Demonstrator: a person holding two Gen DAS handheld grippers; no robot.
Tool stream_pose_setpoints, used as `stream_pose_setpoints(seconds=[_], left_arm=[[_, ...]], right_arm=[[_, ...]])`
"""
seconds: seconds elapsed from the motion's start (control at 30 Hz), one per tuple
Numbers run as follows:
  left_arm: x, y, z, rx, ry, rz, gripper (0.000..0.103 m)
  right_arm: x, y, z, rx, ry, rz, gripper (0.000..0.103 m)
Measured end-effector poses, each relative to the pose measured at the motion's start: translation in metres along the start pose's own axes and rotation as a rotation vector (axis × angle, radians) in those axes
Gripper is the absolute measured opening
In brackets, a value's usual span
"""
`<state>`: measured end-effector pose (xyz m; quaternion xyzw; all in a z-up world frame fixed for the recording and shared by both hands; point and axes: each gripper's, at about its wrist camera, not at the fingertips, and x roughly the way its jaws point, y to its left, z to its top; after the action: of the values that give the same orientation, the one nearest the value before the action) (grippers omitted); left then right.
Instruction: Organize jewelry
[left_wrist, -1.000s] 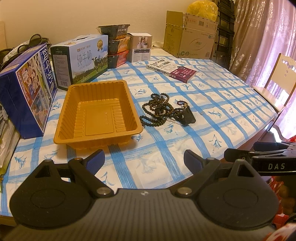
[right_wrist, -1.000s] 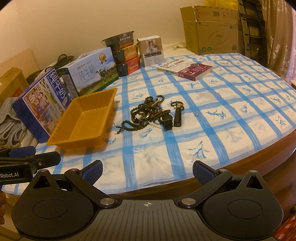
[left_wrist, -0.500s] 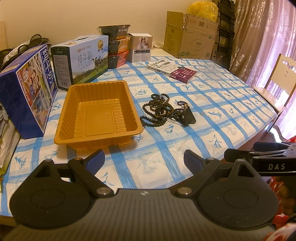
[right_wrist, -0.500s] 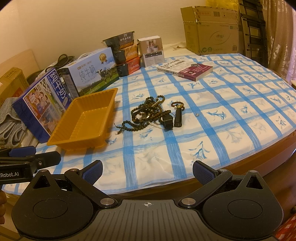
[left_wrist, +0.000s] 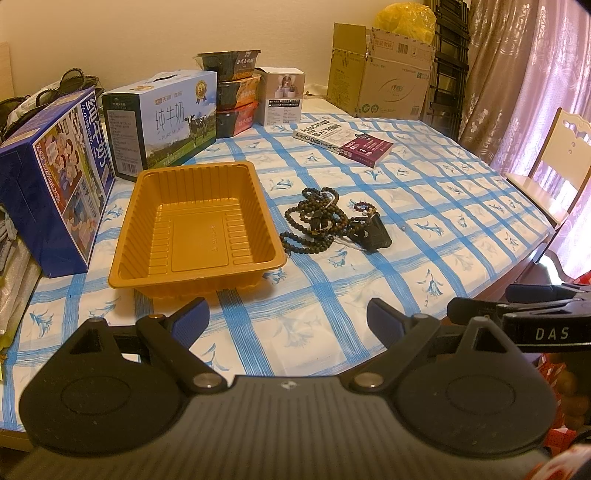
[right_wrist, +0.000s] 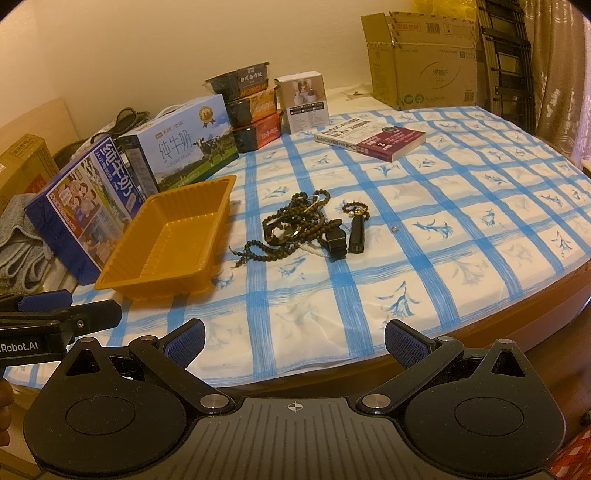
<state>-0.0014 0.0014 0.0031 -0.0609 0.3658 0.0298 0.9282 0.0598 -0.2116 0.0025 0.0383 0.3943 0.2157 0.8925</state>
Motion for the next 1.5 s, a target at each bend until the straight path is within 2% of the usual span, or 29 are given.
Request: stream_pose_setpoints(seconds=[0.23,0.3,0.9,1.0,1.3,1.5], left_arm=[[-0.002,0.002,0.005,-0.003,0.003,0.001,0.091],[-0.002,0.002,0.006,-0.003,0.003,0.001,0.091],[-0.002,0.005,0.008,-0.003,-0.001,-0.002,0.091],[0.004,0.019,0.015,-0.018,-0.001,0.001,0.091],[0.026,0.056,0.005,-0.075,-0.054,0.068,0.091],[0.046,0.089,-0.007,-0.143,-0.091,0.146,0.079]], right_arm=[[0.004,-0.006,-0.009,0.001,0.0,0.0,0.103],[0.0,-0.002,0.001,0.001,0.002,0.0,0.103],[-0.002,0.0,0.005,0.007,-0.009,-0.009,0.103],[0.002,-0.001,0.006,0.01,-0.024,-0.02,0.103],[0.03,-0.004,0.006,0.014,-0.071,-0.038,0.103],[0.049,0.0,0.013,-0.002,-0.083,-0.053,0.103]])
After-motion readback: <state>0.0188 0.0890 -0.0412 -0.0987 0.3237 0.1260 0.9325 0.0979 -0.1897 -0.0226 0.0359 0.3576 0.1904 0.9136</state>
